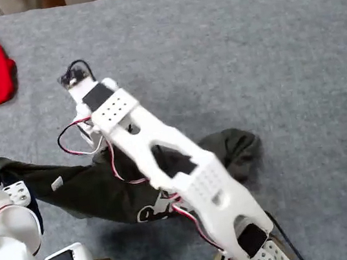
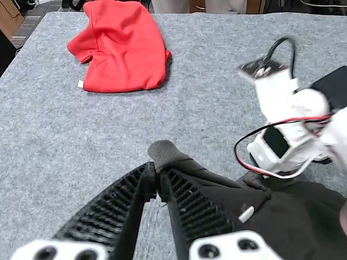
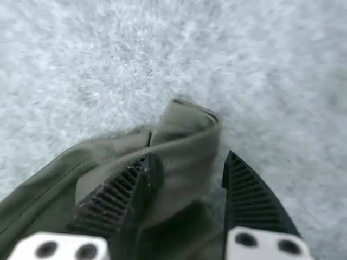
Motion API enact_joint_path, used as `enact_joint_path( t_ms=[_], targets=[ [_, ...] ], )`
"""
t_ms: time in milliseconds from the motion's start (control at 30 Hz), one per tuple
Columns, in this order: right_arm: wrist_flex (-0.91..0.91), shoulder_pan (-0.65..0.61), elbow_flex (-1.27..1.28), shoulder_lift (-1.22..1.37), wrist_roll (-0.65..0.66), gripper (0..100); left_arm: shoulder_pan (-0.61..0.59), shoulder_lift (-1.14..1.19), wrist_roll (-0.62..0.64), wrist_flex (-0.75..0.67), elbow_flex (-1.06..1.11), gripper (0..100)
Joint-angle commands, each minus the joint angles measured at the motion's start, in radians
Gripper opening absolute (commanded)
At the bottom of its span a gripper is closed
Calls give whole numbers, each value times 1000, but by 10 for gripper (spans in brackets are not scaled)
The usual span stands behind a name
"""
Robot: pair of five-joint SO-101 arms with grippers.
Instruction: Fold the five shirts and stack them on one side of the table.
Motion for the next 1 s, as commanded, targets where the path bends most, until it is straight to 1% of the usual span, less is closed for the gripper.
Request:
enact_joint_path(
  t_ms=[0, 167, 267, 333, 433, 467, 700, 967],
  targets=[
    [77, -1, -257, 151, -11, 213, -9, -2, -5, -12, 2, 19],
    [144, 65, -503, 358, -11, 213, -5, -2, -3, -12, 5, 19],
    [190, 85, -634, 440, -5, 210, -3, -1, -3, -12, 5, 19],
    [192, 87, -690, 467, -8, 165, -3, 1, -2, -12, 5, 19],
    [190, 87, -720, 481, -3, 31, -3, 1, -3, -12, 5, 19],
    [192, 87, -720, 478, -3, 1, -3, 1, -5, -12, 5, 19],
    [195, 120, -777, 421, -9, 5, -8, -1, -5, -12, 5, 19],
    [195, 193, -811, 137, -9, 5, -8, -1, -6, -12, -5, 19]
  ],
)
